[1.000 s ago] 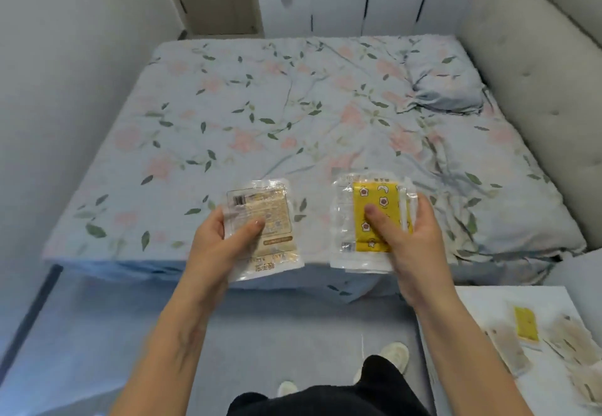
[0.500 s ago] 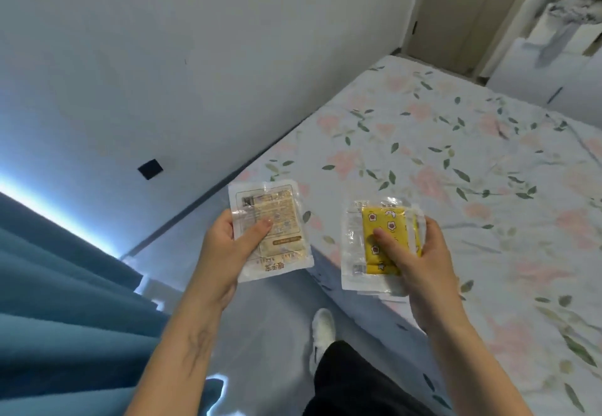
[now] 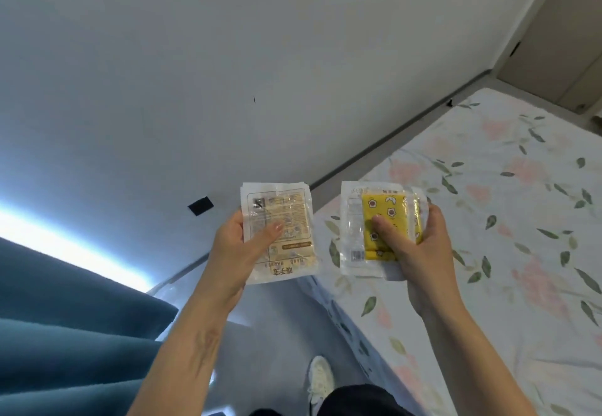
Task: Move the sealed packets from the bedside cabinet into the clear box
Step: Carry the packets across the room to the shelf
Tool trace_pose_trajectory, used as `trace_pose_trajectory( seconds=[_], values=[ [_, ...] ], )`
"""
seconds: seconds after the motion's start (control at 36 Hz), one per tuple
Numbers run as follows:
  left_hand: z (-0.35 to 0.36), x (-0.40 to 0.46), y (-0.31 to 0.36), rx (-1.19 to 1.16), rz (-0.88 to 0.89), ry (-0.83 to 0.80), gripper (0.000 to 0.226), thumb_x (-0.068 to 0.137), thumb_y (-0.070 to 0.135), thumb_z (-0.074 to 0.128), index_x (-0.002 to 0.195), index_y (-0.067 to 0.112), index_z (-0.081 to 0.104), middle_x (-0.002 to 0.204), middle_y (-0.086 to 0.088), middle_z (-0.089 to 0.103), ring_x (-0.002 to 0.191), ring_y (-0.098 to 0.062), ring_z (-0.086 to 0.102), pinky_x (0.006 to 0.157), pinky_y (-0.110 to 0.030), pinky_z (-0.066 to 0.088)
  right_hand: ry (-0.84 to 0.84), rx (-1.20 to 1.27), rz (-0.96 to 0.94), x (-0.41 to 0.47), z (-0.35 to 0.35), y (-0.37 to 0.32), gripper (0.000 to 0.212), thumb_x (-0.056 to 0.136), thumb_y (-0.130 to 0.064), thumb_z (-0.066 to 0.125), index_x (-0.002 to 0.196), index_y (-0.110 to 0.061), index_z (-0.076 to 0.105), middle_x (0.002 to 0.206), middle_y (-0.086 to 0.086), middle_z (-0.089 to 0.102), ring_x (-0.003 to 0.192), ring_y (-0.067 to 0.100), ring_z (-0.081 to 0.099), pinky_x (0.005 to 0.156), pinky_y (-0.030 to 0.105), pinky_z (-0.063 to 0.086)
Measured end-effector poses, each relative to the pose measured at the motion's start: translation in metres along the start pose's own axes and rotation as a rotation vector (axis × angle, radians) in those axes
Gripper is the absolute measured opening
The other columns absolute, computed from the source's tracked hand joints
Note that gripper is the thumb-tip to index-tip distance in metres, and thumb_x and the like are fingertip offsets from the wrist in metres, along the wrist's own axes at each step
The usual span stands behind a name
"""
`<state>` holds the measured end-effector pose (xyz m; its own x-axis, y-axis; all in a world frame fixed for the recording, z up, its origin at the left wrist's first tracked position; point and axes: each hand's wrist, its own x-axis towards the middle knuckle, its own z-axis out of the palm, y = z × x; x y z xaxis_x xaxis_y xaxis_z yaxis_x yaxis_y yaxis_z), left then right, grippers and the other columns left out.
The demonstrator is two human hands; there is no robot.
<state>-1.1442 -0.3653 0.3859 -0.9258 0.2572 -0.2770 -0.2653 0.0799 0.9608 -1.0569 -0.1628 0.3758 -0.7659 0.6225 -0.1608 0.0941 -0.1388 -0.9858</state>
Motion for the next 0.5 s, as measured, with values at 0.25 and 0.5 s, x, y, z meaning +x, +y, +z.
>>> trace_pose_trajectory(
  seconds=[0.25,0.5],
  values=[
    [-0.022,0.092,0.029,-0.007,-0.011,0.042,0.02,0.085,0.01,0.065,0.097,0.026,0.064,0.084,0.013,0.075,0.076,-0.008,0.072,0.055,-0.018,0.055,-0.003,0.041,0.055,0.078,0.06,-0.011,0.033,0.076,-0.017,0.075,0.098,-0.029,0.053,0.084,-0.007,0.072,0.07,0.012,0.071,0.055,0.023,0.056],
    [-0.056,0.212,0.059,0.0,-0.014,-0.015,0.023,0.085,0.009,0.065,0.105,0.02,0.064,0.089,0.007,0.075,0.08,-0.013,0.073,0.06,-0.025,0.057,0.091,0.069,0.062,0.154,0.128,-0.014,0.034,0.076,-0.02,0.075,0.098,-0.034,0.053,0.09,-0.007,0.071,0.071,0.009,0.071,0.053,0.02,0.054]
  ],
)
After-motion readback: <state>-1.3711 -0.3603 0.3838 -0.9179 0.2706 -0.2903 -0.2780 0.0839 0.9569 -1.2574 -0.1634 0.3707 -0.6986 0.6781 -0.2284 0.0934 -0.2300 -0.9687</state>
